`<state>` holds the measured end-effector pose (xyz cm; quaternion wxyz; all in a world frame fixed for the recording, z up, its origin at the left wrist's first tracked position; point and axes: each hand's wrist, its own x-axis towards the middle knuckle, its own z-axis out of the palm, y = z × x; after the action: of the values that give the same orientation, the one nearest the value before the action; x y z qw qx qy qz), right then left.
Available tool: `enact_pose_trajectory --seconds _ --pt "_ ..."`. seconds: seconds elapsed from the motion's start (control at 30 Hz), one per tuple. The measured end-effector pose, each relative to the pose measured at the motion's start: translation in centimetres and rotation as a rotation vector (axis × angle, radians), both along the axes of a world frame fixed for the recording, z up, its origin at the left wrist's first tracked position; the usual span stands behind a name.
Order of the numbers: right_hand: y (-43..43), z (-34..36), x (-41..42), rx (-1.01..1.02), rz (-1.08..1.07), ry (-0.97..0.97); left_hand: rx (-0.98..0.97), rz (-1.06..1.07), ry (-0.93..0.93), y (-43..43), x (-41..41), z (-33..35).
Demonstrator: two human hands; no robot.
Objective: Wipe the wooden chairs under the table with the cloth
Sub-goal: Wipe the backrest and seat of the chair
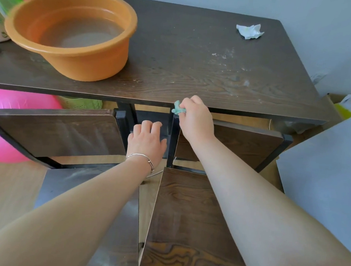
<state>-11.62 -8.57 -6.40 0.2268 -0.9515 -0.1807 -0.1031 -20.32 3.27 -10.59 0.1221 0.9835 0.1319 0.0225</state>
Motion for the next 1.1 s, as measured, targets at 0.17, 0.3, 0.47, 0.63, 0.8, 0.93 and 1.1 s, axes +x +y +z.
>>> enact_pose_trajectory --seconds 0.17,0.3,0.47,0.63,0.8,0.93,1.1 --pt "-0.5 -0.9 0.1 -0.106 0.115 -0.134 -0.010 -0.008 0.004 -1.2 0.6 -0.3" --pt "-2.1 -1.1 -0.1 -0.131 0.055 -0.074 0.001 -0.020 0.026 -2.5 0.7 -0.5" --pt "-7.1 -0.6 0.1 -0.085 -0.058 0.003 0.003 -0.047 0.027 -4.4 0.7 -0.1" --pt "-13.7 -0.2 0.3 -0.076 -0.189 0.039 0.000 -0.067 0.022 -6.5 0.6 0.1" --pt "-20.1 0.0 0.6 -0.067 -0.337 0.063 0.008 -0.106 0.027 -8.7 0.7 -0.1" --pt "-24.9 -0.1 1.1 -0.069 -0.454 0.076 0.003 -0.122 0.034 -10.3 0.8 -0.4" --pt "-27.4 -0.1 0.5 -0.077 -0.504 0.071 0.004 -0.145 0.045 -11.4 0.7 -0.8"
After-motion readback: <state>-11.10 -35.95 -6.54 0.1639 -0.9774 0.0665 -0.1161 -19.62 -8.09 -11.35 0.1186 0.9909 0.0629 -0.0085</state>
